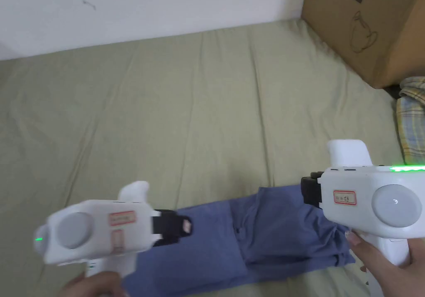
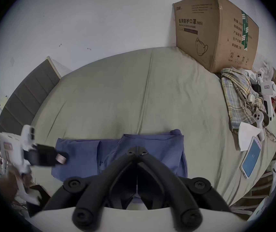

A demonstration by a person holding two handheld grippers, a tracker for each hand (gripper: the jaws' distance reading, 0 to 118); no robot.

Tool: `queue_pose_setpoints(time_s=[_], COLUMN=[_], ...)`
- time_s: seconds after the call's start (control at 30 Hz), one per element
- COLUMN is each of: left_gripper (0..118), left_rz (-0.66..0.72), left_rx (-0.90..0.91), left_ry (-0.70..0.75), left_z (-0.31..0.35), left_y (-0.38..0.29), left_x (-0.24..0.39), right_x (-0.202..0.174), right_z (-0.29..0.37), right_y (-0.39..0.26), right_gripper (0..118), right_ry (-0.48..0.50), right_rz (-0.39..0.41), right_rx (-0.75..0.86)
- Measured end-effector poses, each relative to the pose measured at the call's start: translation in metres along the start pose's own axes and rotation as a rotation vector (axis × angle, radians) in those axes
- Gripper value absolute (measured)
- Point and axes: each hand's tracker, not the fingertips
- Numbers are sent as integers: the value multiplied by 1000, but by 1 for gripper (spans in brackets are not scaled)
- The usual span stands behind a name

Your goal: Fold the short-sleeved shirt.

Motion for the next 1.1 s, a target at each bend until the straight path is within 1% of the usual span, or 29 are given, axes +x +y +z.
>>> queue_pose_setpoints(time_s=[0.03,0.07,0.1,0.13,0.17,0.23,0.33,0.43,0.53,0.6,0.63,0.67,0.73,0.77,0.8,0.83,0.87,0.9,0.93,0.97,1.0,1.07,1.1], left_gripper=[25,58,89,109,115,116,116,116,116,116,116,116,115,108,90,50,6,6,6,6,6,6,6], left_rz=[15,20,36,53,80,138,338,504,543,579,575,542,474,447,420,404,392,377,490,499,421,330,302], left_rx=[13,21,27,14,-7,-11,1,-8,56,9,-25,-30,-53,-57,-59,-52,-66,-97,-87,-9,-24,-19,-20], left_ry=[64,114,160,196,224,146,-115,-393,-625,-697,-715,-707,-681,-659,-633,-544,-393,-206,-382,-359,-231,-127,-105], left_z=[18,33,46,55,61,67,55,20,-14,-36,-45,-49,-52,-51,-49,-46,-48,-55,-50,-43,-41,-25,-15], left_y=[3,6,6,4,2,-6,-20,-35,-39,-39,-37,-32,-27,-27,-26,-27,-28,-30,-39,-33,-30,-28,-27], left_x=[-18,-33,-50,-60,-74,-100,-134,-153,-153,-148,-144,-146,-142,-141,-144,-148,-152,-154,-150,-138,-124,-97,-89], right_x=[-1,-3,-4,-6,-7,-11,-14,-16,-16,-16,-15,-15,-15,-16,-17,-17,-19,-20,-22,-22,-23,-25,-25], right_z=[-1,-2,-3,-5,-6,-9,-11,-11,-11,-12,-12,-13,-16,-17,-19,-20,-22,-23,-24,-24,-24,-22,-20], right_y=[0,0,-1,-1,-2,-3,-5,-7,-9,-9,-8,-8,-7,-7,-7,-7,-7,-7,-6,-5,-4,-2,-1], right_gripper=[1,1,1,1,1,1,1,1,1,1,1,1,1,1,1,1,1,1,1,1,1,1,1], right_ry=[3,5,6,8,10,13,12,8,-11,-24,-30,-34,-39,-39,-39,-37,-34,-29,-21,-17,-15,-14,-6], right_rz=[1,2,5,8,10,16,25,35,51,56,58,57,55,54,54,54,54,57,63,70,77,84,85], right_rx=[-2,-4,-6,-9,-12,-20,-35,-51,-66,-74,-78,-81,-84,-86,-87,-90,-92,-96,-102,-105,-106,-98,-94])
